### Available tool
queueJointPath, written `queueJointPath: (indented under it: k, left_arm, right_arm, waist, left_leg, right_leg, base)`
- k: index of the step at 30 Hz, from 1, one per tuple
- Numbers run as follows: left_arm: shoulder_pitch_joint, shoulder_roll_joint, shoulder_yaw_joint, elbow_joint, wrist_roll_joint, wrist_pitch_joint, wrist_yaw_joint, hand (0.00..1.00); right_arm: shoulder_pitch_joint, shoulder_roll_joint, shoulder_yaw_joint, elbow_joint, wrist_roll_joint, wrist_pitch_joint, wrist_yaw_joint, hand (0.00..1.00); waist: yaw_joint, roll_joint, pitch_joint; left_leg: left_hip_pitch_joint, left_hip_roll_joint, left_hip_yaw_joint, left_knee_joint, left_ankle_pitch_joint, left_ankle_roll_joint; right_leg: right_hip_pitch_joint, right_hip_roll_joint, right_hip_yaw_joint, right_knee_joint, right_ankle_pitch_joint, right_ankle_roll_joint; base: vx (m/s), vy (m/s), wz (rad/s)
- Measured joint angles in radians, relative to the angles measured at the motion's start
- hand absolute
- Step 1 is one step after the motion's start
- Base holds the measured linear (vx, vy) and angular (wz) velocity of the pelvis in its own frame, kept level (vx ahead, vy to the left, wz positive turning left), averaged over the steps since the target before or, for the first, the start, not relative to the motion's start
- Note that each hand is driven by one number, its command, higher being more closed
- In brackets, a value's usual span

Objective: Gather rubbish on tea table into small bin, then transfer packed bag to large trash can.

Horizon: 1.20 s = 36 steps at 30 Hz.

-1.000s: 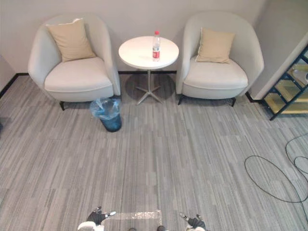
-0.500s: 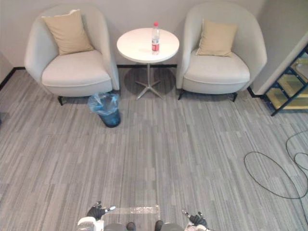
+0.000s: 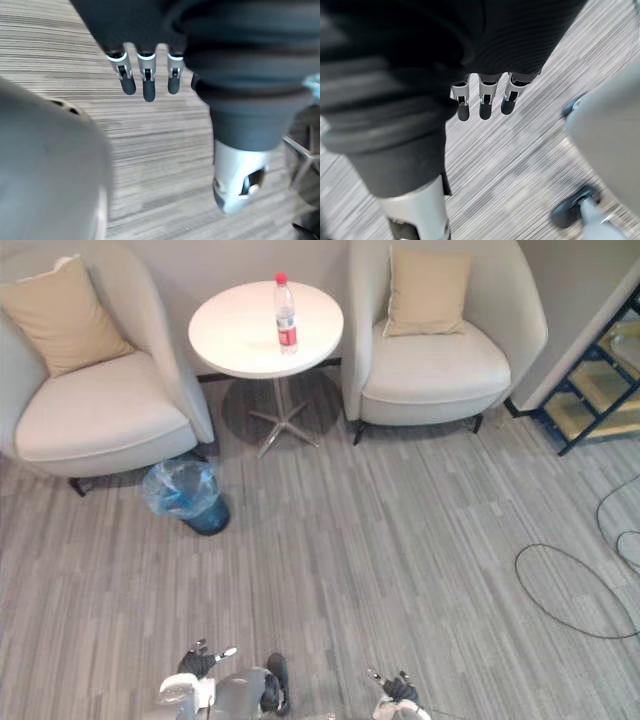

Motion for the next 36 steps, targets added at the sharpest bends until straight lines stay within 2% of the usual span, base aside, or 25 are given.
queueJointPath:
  k: [1,3,5,7,9,10,11,13,15,16,17,18,20,22,25,26,27,28,29,30,31,33,34,35,36]
  left_arm:
    - [-0.004,-0.012,-0.008,0.006,-0.002,0.0,0.0,0.0]
    - [-0.019,-0.031,-0.008,0.017,-0.016,0.003,0.0,0.0]
    - [-0.036,-0.047,-0.007,0.038,-0.019,0.004,0.0,0.0]
    - [-0.04,-0.056,-0.005,0.053,-0.019,0.002,0.0,0.0]
    - [-0.038,-0.055,-0.004,0.053,-0.018,0.002,0.0,0.0]
    - [-0.035,-0.056,0.0,0.053,-0.018,0.001,-0.001,0.0]
    - [-0.024,-0.053,0.013,0.061,-0.017,0.001,-0.002,0.0]
    - [-0.028,-0.085,0.039,0.077,-0.017,0.002,-0.005,0.0]
    - [-0.028,-0.111,0.056,0.074,-0.017,0.002,-0.007,0.0]
    - [-0.027,-0.113,0.071,0.069,-0.017,0.003,-0.013,0.0]
    - [-0.028,-0.114,0.094,0.053,-0.017,0.003,-0.014,0.0]
    - [-0.026,-0.114,0.102,0.039,-0.017,0.002,-0.014,0.0]
    - [-0.025,-0.112,0.12,0.008,-0.018,0.0,-0.013,0.0]
    - [-0.025,-0.113,0.115,-0.014,-0.018,-0.003,-0.013,0.0]
    - [-0.028,-0.113,0.101,-0.028,-0.018,-0.004,-0.013,0.0]
    - [-0.029,-0.112,0.08,-0.026,-0.018,-0.004,-0.013,0.0]
    - [-0.03,-0.11,0.066,-0.023,-0.018,-0.004,-0.013,0.0]
    - [-0.031,-0.103,0.06,-0.022,-0.018,-0.005,-0.013,0.0]
    - [-0.032,-0.087,0.042,-0.011,-0.017,-0.004,-0.013,0.0]
    - [-0.041,-0.075,0.04,0.003,-0.017,-0.001,-0.013,0.0]
    - [-0.043,-0.072,0.036,0.007,-0.017,-0.001,-0.014,0.0]
    - [-0.043,-0.072,0.029,0.017,-0.017,-0.001,-0.014,0.0]
    - [-0.037,-0.067,-0.004,0.027,-0.017,0.001,-0.014,0.0]
    - [-0.043,-0.06,-0.019,0.032,-0.018,0.004,-0.014,0.0]
    - [-0.042,-0.056,-0.027,0.035,-0.018,0.005,-0.014,0.0]
  right_arm:
    - [0.007,-0.001,0.0,-0.025,-0.013,0.0,0.0,0.0]
    - [0.009,-0.004,0.0,-0.054,-0.013,0.0,0.0,0.0]
    - [0.008,-0.008,-0.006,-0.068,-0.019,0.001,0.001,0.0]
    - [0.013,-0.008,-0.019,-0.067,-0.046,0.001,0.0,0.0]
    - [0.01,-0.008,-0.023,-0.068,-0.048,-0.002,0.0,0.0]
    - [0.012,-0.008,-0.025,-0.063,-0.049,-0.001,0.0,0.0]
    - [0.014,-0.005,-0.027,-0.041,-0.044,-0.002,0.004,0.0]
    - [-0.014,-0.024,-0.043,-0.03,-0.05,-0.003,0.002,0.0]
    - [-0.018,-0.033,-0.039,-0.031,-0.05,-0.003,0.004,0.0]
    - [-0.015,-0.034,-0.033,-0.03,-0.049,0.0,0.001,0.0]
    - [-0.005,-0.038,-0.009,-0.031,-0.049,0.001,0.001,0.0]
    - [0.001,-0.041,0.005,-0.032,-0.049,0.0,0.0,0.0]
    - [0.0,-0.045,0.037,-0.032,-0.048,0.0,-0.003,0.0]
    - [0.003,-0.042,0.044,-0.031,-0.042,0.001,-0.003,0.0]
    - [0.003,-0.041,0.043,-0.031,-0.038,0.002,-0.004,0.0]
    - [0.002,-0.042,0.043,-0.03,-0.038,0.002,-0.003,0.0]
    - [-0.001,-0.05,0.04,-0.021,-0.038,0.002,-0.003,0.0]
    - [-0.005,-0.045,0.041,-0.012,-0.038,0.002,-0.003,0.0]
    - [-0.009,-0.028,0.04,0.007,-0.042,0.003,-0.001,0.0]
    - [-0.012,-0.02,0.037,0.016,-0.044,0.005,0.0,0.0]
    - [-0.012,-0.017,0.035,0.016,-0.046,0.005,0.0,0.0]
    - [-0.012,-0.01,0.03,0.013,-0.051,0.005,0.001,0.0]
    - [-0.01,-0.013,0.022,0.006,-0.052,0.003,0.006,0.0]
    - [-0.01,-0.018,0.021,-0.005,-0.052,0.0,0.009,0.0]
    - [-0.009,-0.019,0.021,-0.007,-0.052,0.002,0.009,0.0]
  waist:
    - [-0.001,0.005,0.003]
    - [-0.023,0.021,0.01]
    - [-0.036,0.033,0.021]
    - [-0.042,0.039,0.023]
    - [-0.05,0.041,0.023]
    - [-0.049,0.037,0.021]
    - [-0.047,0.007,0.013]
    - [-0.043,0.073,0.013]
    - [-0.039,0.093,0.023]
    - [-0.042,0.093,0.026]
    - [-0.042,0.094,0.031]
    - [-0.037,0.081,0.04]
    - [-0.019,0.079,0.045]
    - [-0.017,0.074,0.046]
    - [-0.005,0.073,0.045]
    - [0.004,0.073,0.043]
    - [0.015,0.07,0.041]
    - [0.027,0.058,0.038]
    - [0.024,0.026,0.011]
    - [0.015,0.009,0.008]
    - [0.017,0.005,0.006]
    - [0.026,0.004,0.005]
    - [0.017,0.013,0.004]
    - [0.01,0.017,0.013]
    - [0.007,0.015,0.013]
  left_leg:
    - [0.075,-0.006,-0.018,-0.043,-0.002,0.0]
    - [0.162,-0.006,-0.038,-0.097,-0.002,-0.001]
    - [0.256,0.005,-0.044,-0.152,-0.002,-0.001]
    - [0.294,0.032,-0.071,-0.152,-0.002,-0.001]
    - [0.31,0.052,-0.096,-0.152,-0.007,-0.009]
    - [0.33,0.067,-0.11,-0.151,-0.031,-0.051]
    - [0.351,0.06,-0.139,-0.15,-0.065,-0.104]
    - [0.361,0.116,-0.153,-0.137,-0.079,-0.132]
    - [0.341,0.141,-0.153,-0.04,-0.077,-0.135]
    - [0.276,0.166,-0.161,0.136,-0.07,-0.146]
    - [0.186,0.199,-0.181,0.362,-0.011,-0.164]
    - [0.136,0.219,-0.187,0.483,0.011,-0.162]
    - [0.01,0.255,-0.173,0.674,-0.032,-0.164]
    - [-0.074,0.257,-0.123,0.633,-0.064,-0.143]
    - [-0.128,0.208,-0.052,0.337,-0.064,-0.136]
    - [-0.123,0.16,-0.061,0.136,-0.019,-0.126]
    - [-0.116,0.121,-0.099,0.037,0.083,-0.113]
    - [-0.102,0.103,-0.103,0.021,0.108,-0.1]
    - [-0.087,0.065,-0.086,0.004,0.094,-0.081]
    - [-0.086,0.052,-0.063,0.028,0.065,-0.068]
    - [-0.08,0.048,-0.056,0.032,0.058,-0.065]
    - [-0.019,0.032,-0.028,0.01,0.041,-0.045]
    - [0.046,0.022,-0.036,-0.033,0.008,-0.046]
    - [0.109,0.017,-0.047,-0.055,-0.029,-0.046]
    - [0.127,0.015,-0.052,-0.056,-0.031,-0.046]
  right_leg:
    - [-0.073,0.001,-0.034,0.176,-0.009,-0.003]
    - [-0.172,-0.013,-0.124,0.285,-0.032,-0.045]
    - [-0.248,-0.023,-0.212,0.224,-0.085,-0.09]
    - [-0.3,-0.004,-0.244,0.046,-0.098,-0.098]
    - [-0.322,0.027,-0.234,-0.105,-0.06,-0.113]
    - [-0.321,0.055,-0.214,-0.283,0.052,-0.124]
    - [-0.321,0.048,-0.188,-0.352,0.172,-0.156]
    - [-0.321,0.079,-0.233,-0.289,0.13,-0.184]
    - [-0.282,0.09,-0.256,-0.289,0.076,-0.194]
    - [-0.234,0.098,-0.273,-0.308,0.051,-0.199]
    - [-0.178,0.115,-0.281,-0.333,0.029,-0.206]
    - [-0.147,0.123,-0.283,-0.346,0.016,-0.215]
    - [-0.061,0.139,-0.282,-0.38,-0.02,-0.237]
    - [-0.001,0.14,-0.279,-0.431,-0.025,-0.227]
    - [0.063,0.123,-0.26,-0.482,-0.033,-0.188]
    - [0.082,0.112,-0.243,-0.497,-0.047,-0.168]
    - [0.099,0.108,-0.219,-0.514,-0.058,-0.151]
    - [0.105,0.096,-0.199,-0.521,-0.063,-0.142]
    - [0.119,0.065,-0.167,-0.536,-0.068,-0.131]
    - [0.116,0.042,-0.146,-0.516,-0.069,-0.126]
    - [0.109,0.036,-0.133,-0.491,-0.069,-0.126]
    - [0.059,0.02,-0.085,-0.33,-0.056,-0.103]
    - [-0.015,0.007,-0.082,-0.119,-0.009,-0.022]
    - [-0.1,-0.01,-0.09,0.097,0.008,0.006]
    - [-0.123,-0.017,-0.096,0.149,0.001,0.005]
  base:
    - [0.42,0.137,-0.08]
    - [0.38,0.069,0.1]
    - [0.39,-0.004,0.23]
    - [0.32,-0.09,0.35]
    - [0.38,-0.197,0.51]
    - [0.5,-0.303,0.66]
    - [0.44,-0.266,0.53]
    - [0.41,-0.24,0.33]
    - [0.38,-0.243,0.34]
    - [0.31,-0.251,0.37]
    - [0.29,-0.244,0.3]
    - [0.26,-0.196,0.04]
    - [0.28,-0.13,-0.15]
    - [0.25,-0.075,-0.11]
    - [0.36,0.059,-0.23]
    - [0.49,0.178,-0.35]
    - [0.52,0.206,-0.49]
    - [0.51,0.172,-0.45]
    - [0.55,0.16,-0.31]
    - [0.45,0.113,-0.17]
    - [0.47,0.176,-0.29]
    - [0.41,0.176,-0.34]
    - [0.41,0.159,-0.16]
    - [0.41,0.142,-0.07]
    - [0.41,0.079,0.15]
